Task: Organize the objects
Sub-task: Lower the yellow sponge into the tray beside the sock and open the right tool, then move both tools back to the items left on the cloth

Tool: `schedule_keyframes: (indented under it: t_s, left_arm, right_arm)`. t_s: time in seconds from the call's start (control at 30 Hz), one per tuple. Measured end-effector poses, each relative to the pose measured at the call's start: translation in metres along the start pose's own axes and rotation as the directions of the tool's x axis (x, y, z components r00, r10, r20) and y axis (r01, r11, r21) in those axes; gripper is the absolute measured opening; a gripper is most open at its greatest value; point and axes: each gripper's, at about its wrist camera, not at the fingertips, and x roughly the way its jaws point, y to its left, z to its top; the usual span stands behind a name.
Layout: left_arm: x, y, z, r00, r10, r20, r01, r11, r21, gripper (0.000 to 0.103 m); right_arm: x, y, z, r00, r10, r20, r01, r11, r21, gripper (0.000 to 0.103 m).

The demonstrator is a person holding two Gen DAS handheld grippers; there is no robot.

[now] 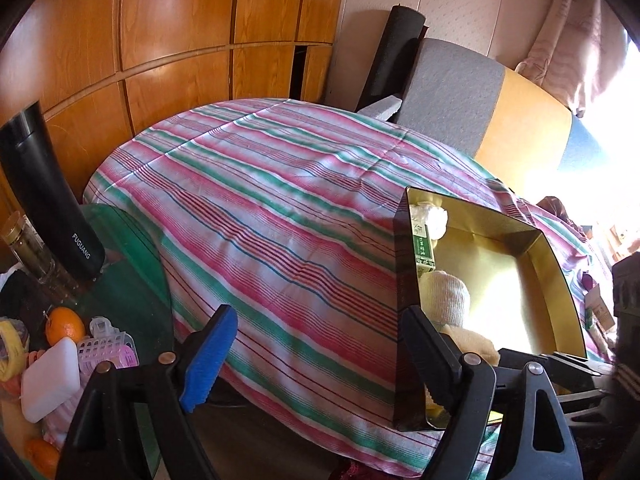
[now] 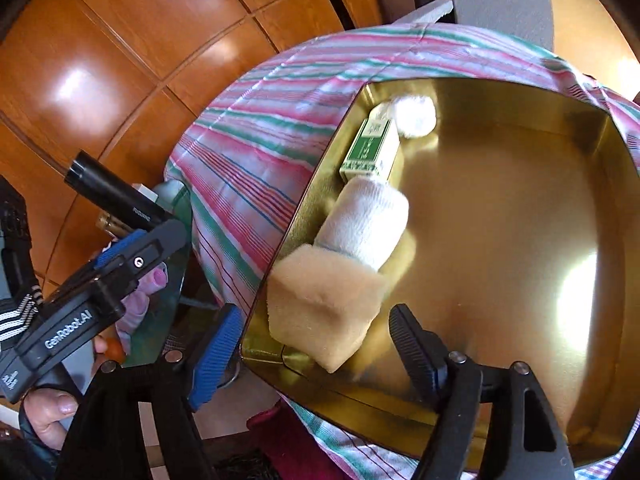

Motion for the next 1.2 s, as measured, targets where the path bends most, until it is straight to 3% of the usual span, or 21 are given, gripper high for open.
schedule_keyframes:
  t_s: [0.43,0.83,1.03,1.2]
  left_arm:
    - [-0.020,-0.043,0.004,0.998,-0.033,0.047,0.028,0.994,0.110,0.086]
    - [-0.024,-0.101,0.003,0.995,-0.096,0.040,0.083,0.964,0.251,0.086]
    - [-0.025,-0.137,0.005,0.988,-0.151,0.028,0.134,0.935,0.327,0.086]
    - [-0.026,-0.177,0.010,0.976,-0.219,0.006,0.200,0.902,0.383,0.086]
  right_arm:
    - [-0.055,-0.015,-0.005,0.987,-0.107,0.121,0.109,0.994,-0.005,0.077]
    - [-0.102,-0.076,-0.017,0.957,-0.214,0.194,0.194,0.974,0.116,0.077]
    - [-0.140,-0.128,-0.026,0.921,-0.328,0.208,0.288,0.936,0.203,0.077]
    - [-0.190,-0.187,-0.040,0.862,-0.457,0.218,0.376,0.867,0.328,0.077]
